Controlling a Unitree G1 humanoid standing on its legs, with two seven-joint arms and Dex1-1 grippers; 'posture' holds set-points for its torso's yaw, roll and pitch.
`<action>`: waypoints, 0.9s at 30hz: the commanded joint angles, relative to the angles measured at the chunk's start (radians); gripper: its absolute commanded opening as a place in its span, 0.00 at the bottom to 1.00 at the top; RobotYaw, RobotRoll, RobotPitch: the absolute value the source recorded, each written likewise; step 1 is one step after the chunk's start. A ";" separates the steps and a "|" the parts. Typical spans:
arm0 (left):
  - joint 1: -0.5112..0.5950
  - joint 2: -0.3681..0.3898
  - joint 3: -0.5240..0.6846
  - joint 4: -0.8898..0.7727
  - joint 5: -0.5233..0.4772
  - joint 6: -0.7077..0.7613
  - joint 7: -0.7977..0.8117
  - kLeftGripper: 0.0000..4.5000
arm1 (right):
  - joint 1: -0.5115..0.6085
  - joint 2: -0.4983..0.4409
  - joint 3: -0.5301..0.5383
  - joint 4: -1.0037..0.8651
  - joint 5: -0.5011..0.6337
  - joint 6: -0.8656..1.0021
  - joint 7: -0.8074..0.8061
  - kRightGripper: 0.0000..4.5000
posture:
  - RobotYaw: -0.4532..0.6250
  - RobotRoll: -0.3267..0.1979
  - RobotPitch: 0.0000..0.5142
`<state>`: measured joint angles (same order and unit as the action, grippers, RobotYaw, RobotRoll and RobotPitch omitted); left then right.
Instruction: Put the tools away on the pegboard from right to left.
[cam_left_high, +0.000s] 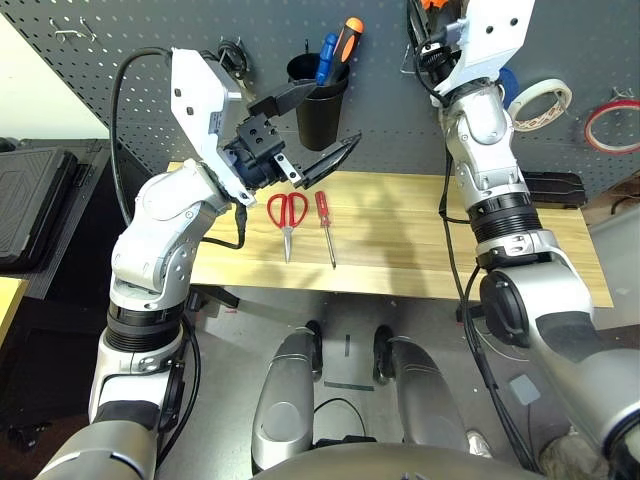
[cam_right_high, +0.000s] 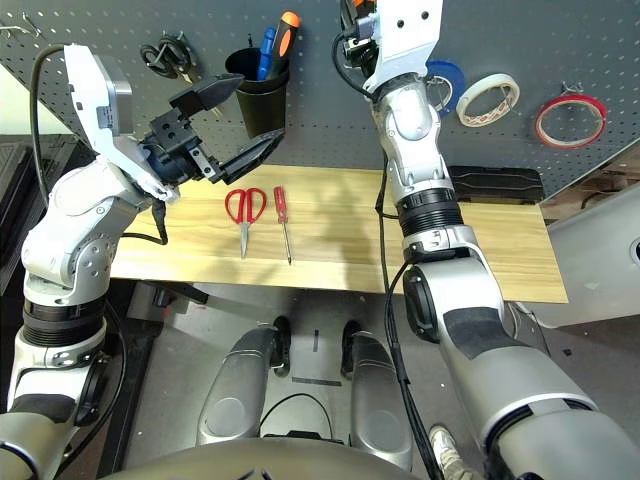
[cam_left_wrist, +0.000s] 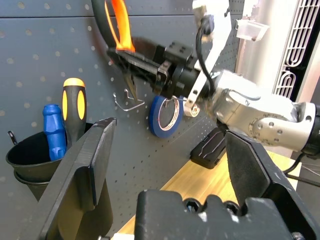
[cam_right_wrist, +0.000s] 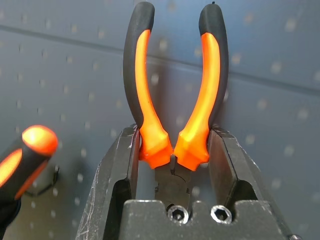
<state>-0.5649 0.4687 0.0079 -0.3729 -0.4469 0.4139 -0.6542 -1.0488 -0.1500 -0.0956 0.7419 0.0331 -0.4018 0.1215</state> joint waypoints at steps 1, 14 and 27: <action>0.001 0.005 -0.018 -0.015 0.009 0.007 -0.002 1.00 | -0.007 0.007 -0.015 0.030 0.012 -0.030 -0.016 0.47 | 0.63 0.62 0.42; -0.004 0.004 -0.029 -0.008 0.017 0.005 -0.003 1.00 | 0.051 0.023 -0.004 0.084 -0.015 -0.018 -0.070 0.47 | 0.63 0.62 0.41; -0.001 0.003 -0.021 0.001 0.025 0.002 0.005 1.00 | 0.229 -0.037 0.035 -0.120 -0.058 -0.151 -0.010 1.00 | 0.63 0.62 0.42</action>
<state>-0.5686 0.4692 -0.0069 -0.3715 -0.4321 0.4159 -0.6510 -0.8542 -0.1717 -0.0735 0.6655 -0.0137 -0.5184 0.0917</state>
